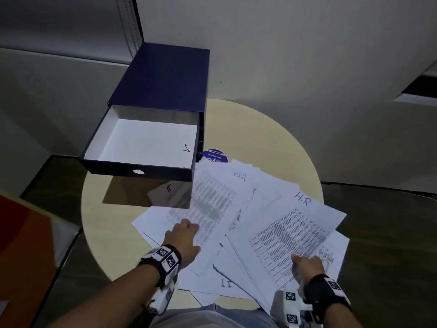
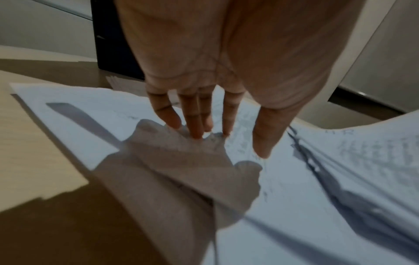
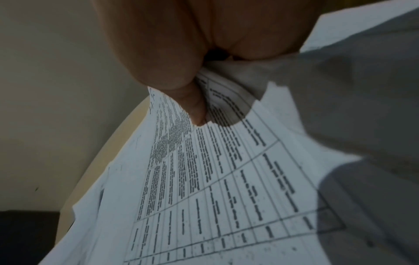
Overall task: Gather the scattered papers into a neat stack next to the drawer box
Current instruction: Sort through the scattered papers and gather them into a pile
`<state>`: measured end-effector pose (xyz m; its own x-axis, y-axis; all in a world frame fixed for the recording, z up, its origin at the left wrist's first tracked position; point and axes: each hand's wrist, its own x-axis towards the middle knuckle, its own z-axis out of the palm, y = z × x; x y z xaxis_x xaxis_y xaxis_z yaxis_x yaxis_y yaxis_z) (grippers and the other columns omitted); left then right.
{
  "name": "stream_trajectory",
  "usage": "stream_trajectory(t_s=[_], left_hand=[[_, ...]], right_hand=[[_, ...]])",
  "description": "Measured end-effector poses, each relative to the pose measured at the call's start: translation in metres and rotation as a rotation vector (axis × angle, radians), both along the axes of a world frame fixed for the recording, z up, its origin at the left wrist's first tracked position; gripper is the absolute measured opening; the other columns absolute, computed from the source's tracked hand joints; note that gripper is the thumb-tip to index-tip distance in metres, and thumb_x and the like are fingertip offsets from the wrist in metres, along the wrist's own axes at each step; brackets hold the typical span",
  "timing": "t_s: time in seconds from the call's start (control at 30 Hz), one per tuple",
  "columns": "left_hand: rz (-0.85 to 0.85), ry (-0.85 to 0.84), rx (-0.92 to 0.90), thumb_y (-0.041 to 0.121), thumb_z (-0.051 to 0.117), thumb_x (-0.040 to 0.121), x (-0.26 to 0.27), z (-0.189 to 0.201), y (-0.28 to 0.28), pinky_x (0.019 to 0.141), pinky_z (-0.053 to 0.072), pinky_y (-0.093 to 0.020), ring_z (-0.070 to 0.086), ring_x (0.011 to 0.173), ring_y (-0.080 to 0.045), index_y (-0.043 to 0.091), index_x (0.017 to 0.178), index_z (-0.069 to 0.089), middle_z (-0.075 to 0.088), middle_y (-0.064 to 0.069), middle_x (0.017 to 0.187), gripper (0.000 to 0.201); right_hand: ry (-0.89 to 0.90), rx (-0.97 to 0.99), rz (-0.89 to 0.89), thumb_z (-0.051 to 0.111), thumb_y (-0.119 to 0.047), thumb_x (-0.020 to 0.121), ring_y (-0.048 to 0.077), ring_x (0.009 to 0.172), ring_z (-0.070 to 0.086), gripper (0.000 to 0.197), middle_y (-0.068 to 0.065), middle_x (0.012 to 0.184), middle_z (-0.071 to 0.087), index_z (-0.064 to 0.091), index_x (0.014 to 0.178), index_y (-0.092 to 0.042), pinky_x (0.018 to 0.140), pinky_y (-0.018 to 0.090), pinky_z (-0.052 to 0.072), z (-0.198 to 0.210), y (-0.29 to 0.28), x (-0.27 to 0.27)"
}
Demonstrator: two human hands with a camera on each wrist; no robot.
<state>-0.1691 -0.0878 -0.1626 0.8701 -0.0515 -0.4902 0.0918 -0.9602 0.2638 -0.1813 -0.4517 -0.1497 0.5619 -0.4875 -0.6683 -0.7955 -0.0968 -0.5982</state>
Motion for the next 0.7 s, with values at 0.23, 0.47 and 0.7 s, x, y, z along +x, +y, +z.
stream_trajectory(t_s=[0.23, 0.47, 0.7], left_hand=[[0.412, -0.121, -0.002, 0.045, 0.061, 0.084, 0.024, 0.01, 0.034, 0.107, 0.034, -0.05, 0.022, 0.142, -0.032, 0.028, 0.146, 0.03, 0.016, -0.009, 0.158, 0.071], [0.405, 0.039, 0.103, 0.054, 0.058, 0.081, 0.02, 0.004, 0.037, 0.107, 0.028, -0.052, 0.024, 0.139, -0.034, 0.026, 0.151, 0.013, 0.017, -0.009, 0.156, 0.087], [0.507, 0.043, 0.078, 0.048, 0.063, 0.081, 0.024, 0.016, 0.061, 0.101, 0.035, -0.049, 0.044, 0.124, -0.035, 0.021, 0.14, 0.033, 0.042, -0.01, 0.138, 0.072]], right_hand=[[0.008, 0.01, 0.032, 0.062, -0.014, 0.095, 0.023, 0.054, 0.047, 0.062, 0.012, 0.068, 0.053, 0.03, 0.144, 0.006, 0.053, 0.029, 0.038, -0.004, 0.02, 0.005], [0.06, 0.218, 0.013, 0.068, -0.022, 0.089, 0.013, 0.031, 0.029, 0.034, 0.0, 0.037, 0.035, 0.043, 0.113, -0.022, 0.041, 0.021, 0.027, -0.019, 0.04, 0.013], [-0.065, 0.169, 0.072, 0.08, -0.017, 0.078, 0.022, 0.061, 0.052, 0.07, 0.007, 0.074, 0.053, 0.042, 0.134, -0.001, 0.064, 0.036, 0.048, -0.002, 0.014, 0.019]])
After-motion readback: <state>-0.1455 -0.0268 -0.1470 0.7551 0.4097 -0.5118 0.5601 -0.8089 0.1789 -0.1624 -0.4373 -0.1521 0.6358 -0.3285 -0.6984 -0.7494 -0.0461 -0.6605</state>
